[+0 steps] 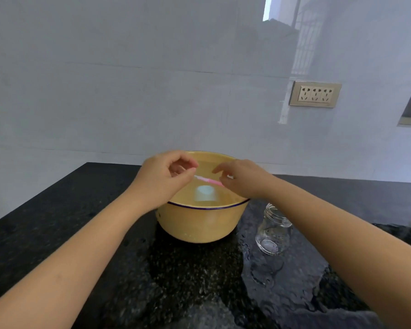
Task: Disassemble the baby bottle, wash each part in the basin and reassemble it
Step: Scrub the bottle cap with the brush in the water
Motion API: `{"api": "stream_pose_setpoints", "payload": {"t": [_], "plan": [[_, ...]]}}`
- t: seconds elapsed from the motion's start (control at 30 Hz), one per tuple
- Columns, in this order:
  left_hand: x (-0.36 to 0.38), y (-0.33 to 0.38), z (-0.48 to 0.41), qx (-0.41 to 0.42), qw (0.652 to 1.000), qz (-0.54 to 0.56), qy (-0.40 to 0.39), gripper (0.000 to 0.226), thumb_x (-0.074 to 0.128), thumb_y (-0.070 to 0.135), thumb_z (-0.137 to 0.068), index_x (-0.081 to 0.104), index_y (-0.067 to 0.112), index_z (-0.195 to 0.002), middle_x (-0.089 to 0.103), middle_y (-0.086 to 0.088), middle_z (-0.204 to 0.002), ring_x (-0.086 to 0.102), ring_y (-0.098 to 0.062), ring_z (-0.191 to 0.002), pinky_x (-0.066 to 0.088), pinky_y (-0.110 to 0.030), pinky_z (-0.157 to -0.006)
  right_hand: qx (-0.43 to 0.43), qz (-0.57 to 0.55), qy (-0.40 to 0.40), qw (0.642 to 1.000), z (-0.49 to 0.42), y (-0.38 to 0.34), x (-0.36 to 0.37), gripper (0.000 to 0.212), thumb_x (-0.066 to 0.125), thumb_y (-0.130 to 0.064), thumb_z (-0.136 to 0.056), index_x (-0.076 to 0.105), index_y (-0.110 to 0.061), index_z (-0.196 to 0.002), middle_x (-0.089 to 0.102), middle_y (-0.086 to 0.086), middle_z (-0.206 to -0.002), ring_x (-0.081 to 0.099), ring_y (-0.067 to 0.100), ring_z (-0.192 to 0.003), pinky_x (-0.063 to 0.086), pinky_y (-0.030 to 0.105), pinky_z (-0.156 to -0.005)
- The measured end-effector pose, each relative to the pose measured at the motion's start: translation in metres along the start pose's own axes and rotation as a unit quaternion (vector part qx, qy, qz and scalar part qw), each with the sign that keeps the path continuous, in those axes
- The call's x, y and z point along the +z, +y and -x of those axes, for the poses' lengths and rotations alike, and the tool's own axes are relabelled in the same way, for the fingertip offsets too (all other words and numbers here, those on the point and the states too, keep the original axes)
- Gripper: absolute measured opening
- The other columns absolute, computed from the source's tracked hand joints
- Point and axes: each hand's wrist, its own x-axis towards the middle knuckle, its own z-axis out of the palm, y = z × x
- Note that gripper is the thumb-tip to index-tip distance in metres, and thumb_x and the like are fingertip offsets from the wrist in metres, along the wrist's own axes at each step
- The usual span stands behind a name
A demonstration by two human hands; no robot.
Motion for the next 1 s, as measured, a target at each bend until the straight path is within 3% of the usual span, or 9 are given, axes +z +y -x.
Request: {"api": "stream_pose_setpoints", "payload": {"t": [0.17, 0.3, 0.47, 0.57, 0.67, 0.8, 0.93, 1.0], "plan": [[0.002, -0.011, -0.023, -0.003, 0.986, -0.034, -0.164, 0.027, 0.054, 0.01, -0.089, 0.065, 0.033, -0.093, 0.065, 0.021, -0.098, 0.058, 0.002, -0.098, 0.044, -0.013, -0.08, -0.004, 0.081, -0.065, 0.995, -0.026, -0.005, 0.01, 0.036, 0.043, -0.029, -0.094, 0.054, -0.028, -0.128, 0.061, 0.0, -0.122, 0.053, 0.021, -0.112, 0.045, 0.035, -0.093], [0.009, -0.016, -0.038, -0.01, 0.954, -0.089, -0.287, 0.04, 0.052, 0.005, -0.084, 0.063, 0.038, -0.102, 0.056, 0.03, -0.108, 0.05, 0.0, -0.111, 0.043, -0.026, -0.096, -0.021, 0.138, -0.084, 0.987, -0.035, -0.005, 0.015, 0.036, 0.048, -0.031, -0.092, 0.051, -0.028, -0.128, 0.061, 0.0, -0.12, 0.056, 0.022, -0.109, 0.047, 0.034, -0.084], [0.024, -0.022, -0.055, 0.008, 0.898, -0.183, -0.399, 0.047, 0.06, 0.012, -0.08, 0.059, 0.041, -0.116, 0.044, 0.013, -0.142, 0.04, -0.009, -0.13, 0.038, -0.039, -0.105, -0.011, 0.147, -0.051, 0.988, -0.041, 0.001, 0.011, 0.032, 0.043, -0.035, -0.097, 0.052, -0.03, -0.127, 0.063, -0.001, -0.117, 0.057, 0.021, -0.109, 0.045, 0.033, -0.083], [0.03, -0.023, -0.062, 0.016, 0.868, -0.232, -0.438, 0.058, 0.06, 0.012, -0.078, 0.052, 0.042, -0.127, 0.033, 0.01, -0.149, 0.04, -0.017, -0.132, 0.039, -0.043, -0.105, 0.016, 0.1, -0.029, 0.994, -0.041, 0.002, 0.0, 0.045, 0.038, -0.054, -0.094, 0.056, -0.027, -0.125, 0.06, 0.003, -0.122, 0.054, 0.023, -0.114, 0.041, 0.031, -0.082], [0.036, -0.02, -0.066, 0.006, 0.832, -0.281, -0.478, 0.066, 0.058, 0.011, -0.083, 0.037, 0.037, -0.14, 0.026, 0.009, -0.153, 0.028, -0.015, -0.139, 0.028, -0.033, -0.113, 0.036, 0.114, -0.009, 0.993, -0.04, 0.003, -0.011, 0.043, 0.038, -0.052, -0.094, 0.057, -0.027, -0.125, 0.057, 0.003, -0.126, 0.052, 0.024, -0.117, 0.039, 0.031, -0.082], [0.043, -0.018, -0.071, -0.019, 0.795, -0.31, -0.522, 0.074, 0.056, 0.007, -0.085, 0.022, 0.027, -0.148, 0.025, 0.004, -0.154, 0.023, -0.017, -0.141, 0.025, -0.027, -0.109, 0.082, 0.071, -0.006, 0.994, -0.038, 0.011, -0.017, 0.04, 0.042, -0.054, -0.093, 0.058, -0.029, -0.12, 0.057, -0.001, -0.124, 0.051, 0.023, -0.116, 0.04, 0.033, -0.083], [0.049, -0.025, -0.073, -0.022, 0.789, -0.335, -0.514, 0.074, 0.059, 0.009, -0.084, 0.024, 0.026, -0.147, 0.035, 0.0, -0.148, 0.035, -0.02, -0.134, 0.034, -0.035, -0.108, 0.113, 0.018, -0.02, 0.993, -0.033, 0.022, -0.017, 0.041, 0.047, -0.056, -0.091, 0.062, -0.027, -0.115, 0.059, -0.003, -0.116, 0.052, 0.02, -0.106, 0.041, 0.033, -0.084], [0.049, -0.03, -0.072, -0.02, 0.796, -0.345, -0.497, 0.072, 0.06, 0.011, -0.084, 0.026, 0.026, -0.146, 0.037, -0.001, -0.146, 0.037, -0.021, -0.131, 0.036, -0.034, -0.106, 0.122, -0.027, -0.021, 0.992, -0.029, 0.026, -0.019, 0.033, 0.048, -0.045, -0.091, 0.064, -0.025, -0.112, 0.06, -0.001, -0.11, 0.052, 0.018, -0.093, 0.044, 0.03, -0.083]]}}
